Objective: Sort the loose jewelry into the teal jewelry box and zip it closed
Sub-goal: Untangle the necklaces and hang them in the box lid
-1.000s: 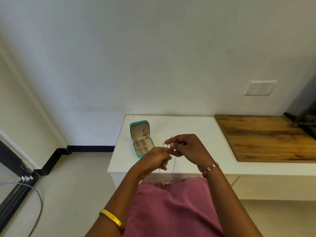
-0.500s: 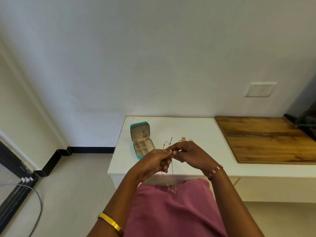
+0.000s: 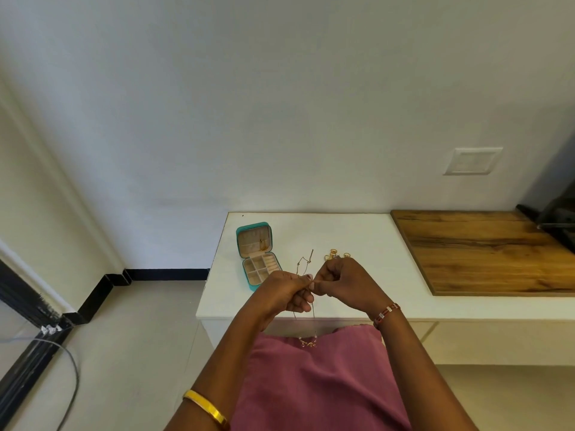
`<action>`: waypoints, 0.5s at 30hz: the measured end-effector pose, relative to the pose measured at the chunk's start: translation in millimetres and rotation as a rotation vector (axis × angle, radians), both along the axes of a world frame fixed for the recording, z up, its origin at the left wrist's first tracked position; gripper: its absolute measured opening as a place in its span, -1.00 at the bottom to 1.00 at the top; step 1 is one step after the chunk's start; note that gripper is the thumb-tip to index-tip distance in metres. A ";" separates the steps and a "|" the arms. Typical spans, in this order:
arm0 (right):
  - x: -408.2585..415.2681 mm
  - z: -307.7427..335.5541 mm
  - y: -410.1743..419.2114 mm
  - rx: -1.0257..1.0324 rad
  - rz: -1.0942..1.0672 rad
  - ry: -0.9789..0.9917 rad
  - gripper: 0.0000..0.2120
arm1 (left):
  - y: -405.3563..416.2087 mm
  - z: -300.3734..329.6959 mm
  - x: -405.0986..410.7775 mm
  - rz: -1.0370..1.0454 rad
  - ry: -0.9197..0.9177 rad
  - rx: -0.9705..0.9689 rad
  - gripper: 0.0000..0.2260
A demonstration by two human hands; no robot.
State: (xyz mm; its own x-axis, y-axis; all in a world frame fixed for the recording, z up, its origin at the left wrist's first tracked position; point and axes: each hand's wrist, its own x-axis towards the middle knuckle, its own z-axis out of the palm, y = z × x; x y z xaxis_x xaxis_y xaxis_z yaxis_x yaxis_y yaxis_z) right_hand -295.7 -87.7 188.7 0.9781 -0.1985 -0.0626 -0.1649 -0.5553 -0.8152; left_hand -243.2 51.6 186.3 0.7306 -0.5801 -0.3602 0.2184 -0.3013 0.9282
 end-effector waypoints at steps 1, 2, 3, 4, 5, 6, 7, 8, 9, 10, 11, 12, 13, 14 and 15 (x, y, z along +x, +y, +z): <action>-0.6 -0.5 -0.3 0.002 0.005 -0.005 -0.83 | -0.2 0.1 -0.8 0.000 0.003 0.005 -0.76; -1.2 -1.0 -0.6 0.006 0.006 -0.017 -0.85 | -0.6 -0.3 -1.6 0.006 0.010 0.005 -0.76; -1.3 -1.9 -1.2 0.005 0.002 -0.032 -0.88 | -0.7 -1.1 -2.4 0.018 0.023 0.001 -0.76; -1.2 -2.7 -2.1 0.000 -0.008 -0.051 -0.90 | -0.5 -2.1 -3.1 0.038 0.042 -0.006 -0.77; -1.2 -3.3 -3.6 -0.010 -0.024 -0.066 -0.90 | 0.5 -3.7 -3.5 0.069 0.066 -0.017 -0.76; -1.6 -2.5 -4.9 -0.017 -0.039 -0.075 -0.90 | 2.2 -5.4 -3.3 0.106 0.090 -0.034 -0.76; -1.9 -1.5 -6.7 -0.018 -0.047 -0.074 -0.90 | 4.5 -7.2 -2.8 0.140 0.112 -0.055 -0.75; -3.0 -0.3 -8.6 -0.017 -0.042 -0.069 -0.90 | 6.9 -8.6 -2.1 0.162 0.129 -0.079 -0.74; -4.1 0.5 -10.1 -0.014 -0.032 -0.059 -0.85 | 9.0 -9.5 -1.6 0.173 0.142 -0.101 -0.75; -5.1 0.7 -11.2 -0.020 -0.027 -0.048 -0.77 | 10.6 -10.0 -1.1 0.176 0.146 -0.120 -0.76; -5.9 0.2 -11.8 -0.032 -0.029 -0.036 -0.70 | 11.6 -10.2 -1.1 0.173 0.140 -0.133 -0.77; -6.4 -0.8 -12.1 -0.050 -0.032 -0.023 -0.67 | 11.8 -9.9 -1.1 0.169 0.125 -0.141 -0.79; -5.9 -2.0 -12.0 -0.069 -0.032 -0.009 -0.67 | 11.9 -9.5 -1.1 0.166 0.105 -0.147 -0.80; -5.6 -3.2 -11.7 -0.087 -0.029 0.006 -0.69 | 11.4 -9.1 -0.8 0.163 0.084 -0.151 -0.82; -5.4 -4.1 -11.3 -0.107 -0.025 0.023 -0.75 | 11.1 -9.0 -0.4 0.159 0.065 -0.152 -0.83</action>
State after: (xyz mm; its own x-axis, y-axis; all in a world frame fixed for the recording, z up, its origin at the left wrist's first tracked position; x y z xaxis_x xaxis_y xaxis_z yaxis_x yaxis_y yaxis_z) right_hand -301.0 -99.0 184.6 0.9712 -0.2299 -0.0624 -0.1982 -0.6342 -0.7473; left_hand -243.6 62.7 177.3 0.7952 -0.5107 -0.3269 0.3129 -0.1161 0.9427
